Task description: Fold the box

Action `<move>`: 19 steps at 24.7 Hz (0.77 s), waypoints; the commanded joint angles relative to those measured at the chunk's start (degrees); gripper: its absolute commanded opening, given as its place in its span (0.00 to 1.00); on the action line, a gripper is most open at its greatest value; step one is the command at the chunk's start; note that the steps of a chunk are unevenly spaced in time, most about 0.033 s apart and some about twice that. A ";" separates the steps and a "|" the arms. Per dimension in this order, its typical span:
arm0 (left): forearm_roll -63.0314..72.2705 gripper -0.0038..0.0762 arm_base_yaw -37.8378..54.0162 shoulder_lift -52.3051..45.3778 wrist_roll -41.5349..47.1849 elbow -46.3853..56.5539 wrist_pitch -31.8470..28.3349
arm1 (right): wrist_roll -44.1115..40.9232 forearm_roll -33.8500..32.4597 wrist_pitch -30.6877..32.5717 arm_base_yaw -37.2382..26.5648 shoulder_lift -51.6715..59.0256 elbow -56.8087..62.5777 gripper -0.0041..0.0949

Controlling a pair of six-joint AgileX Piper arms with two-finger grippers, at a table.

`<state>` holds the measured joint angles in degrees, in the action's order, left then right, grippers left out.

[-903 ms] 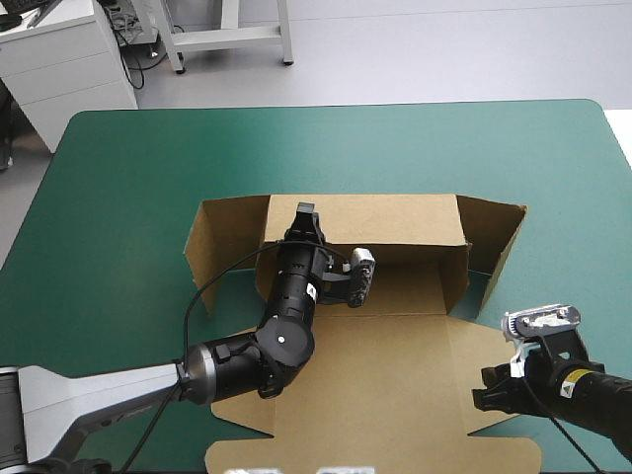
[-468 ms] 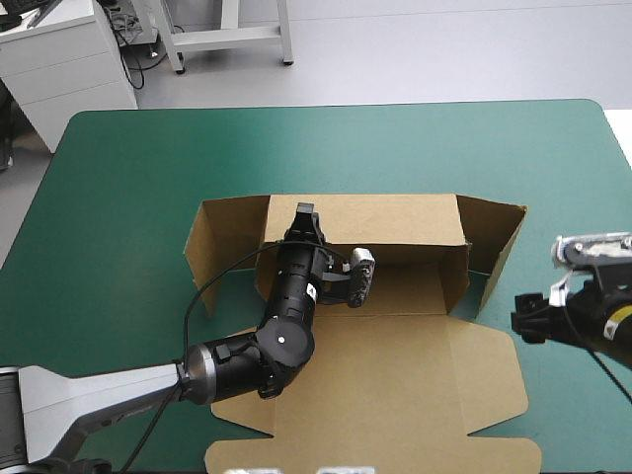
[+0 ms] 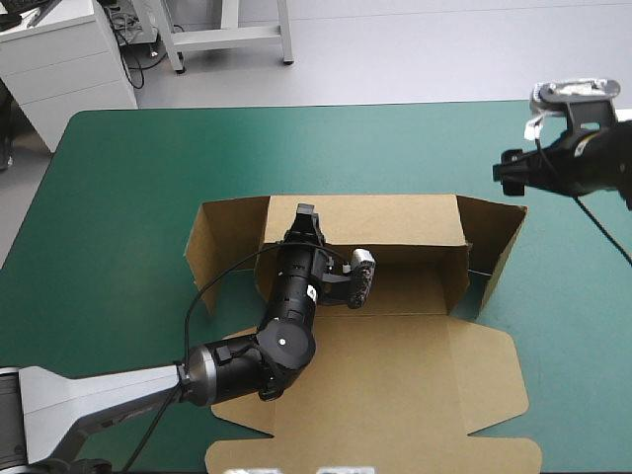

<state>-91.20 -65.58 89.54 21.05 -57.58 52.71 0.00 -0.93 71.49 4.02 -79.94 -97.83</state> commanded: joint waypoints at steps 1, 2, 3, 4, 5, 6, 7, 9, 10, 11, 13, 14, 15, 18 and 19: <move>-2.60 0.01 -0.35 -1.68 0.14 -1.18 1.77 | 4.91 10.80 -0.04 -7.10 -4.96 -7.49 0.92; -2.60 0.01 -0.35 -1.68 0.14 -1.18 1.77 | 5.51 12.86 -0.04 -8.56 -6.79 -8.32 0.92; -2.60 0.01 -0.35 -1.68 0.14 -1.18 1.77 | 6.48 14.71 -0.04 -10.34 -8.46 -9.05 0.92; -2.60 0.01 -0.35 -1.68 0.14 -1.18 1.62 | 7.03 15.24 -0.04 -11.32 -9.92 -9.16 0.92; -2.60 0.01 -0.35 -1.68 0.14 -1.18 1.48 | 7.87 15.09 -0.04 -12.86 -12.55 -9.27 0.92; -2.60 0.01 -0.35 -1.68 0.14 -1.18 1.35 | 8.14 14.84 -0.04 -13.32 -13.45 -9.27 0.92; -2.49 0.01 -0.35 -1.68 0.14 -1.18 1.35 | 8.67 14.68 -0.04 -13.51 -14.40 -9.27 0.92; -2.35 0.01 -0.35 -1.68 0.14 -1.18 1.35 | 9.90 14.68 -0.04 -13.51 -15.62 -9.27 0.92; -2.13 0.01 -0.35 -1.68 0.40 -1.18 1.35 | 10.47 14.78 -0.04 -13.51 -16.33 -9.14 0.92; -1.84 0.01 -0.35 -1.68 0.59 -1.18 1.35 | 10.76 14.78 -0.04 -13.51 -16.46 -8.74 0.92; -1.46 0.01 -0.35 -1.68 2.07 -1.18 1.35 | 11.68 14.67 -0.04 -13.51 -16.46 -7.48 0.92; -1.31 0.01 -0.35 -1.68 2.78 -1.18 1.35 | 12.28 14.67 -0.04 -13.51 -16.46 -6.89 0.92; -1.17 0.01 -0.35 -1.68 3.10 -1.18 1.35 | 12.42 14.67 -0.04 -13.51 -16.46 -6.22 0.92; -1.09 0.01 -0.35 -1.68 3.16 -1.18 1.08 | 12.65 15.09 -0.04 -13.51 -16.46 -3.92 0.92; -0.96 0.01 -0.35 -1.68 3.16 -1.18 1.08 | 13.30 16.45 -0.04 -13.51 -16.46 -2.96 0.92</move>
<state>-90.82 -65.58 89.54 23.58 -57.58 52.70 12.04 13.12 71.33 -9.05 -99.01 -100.66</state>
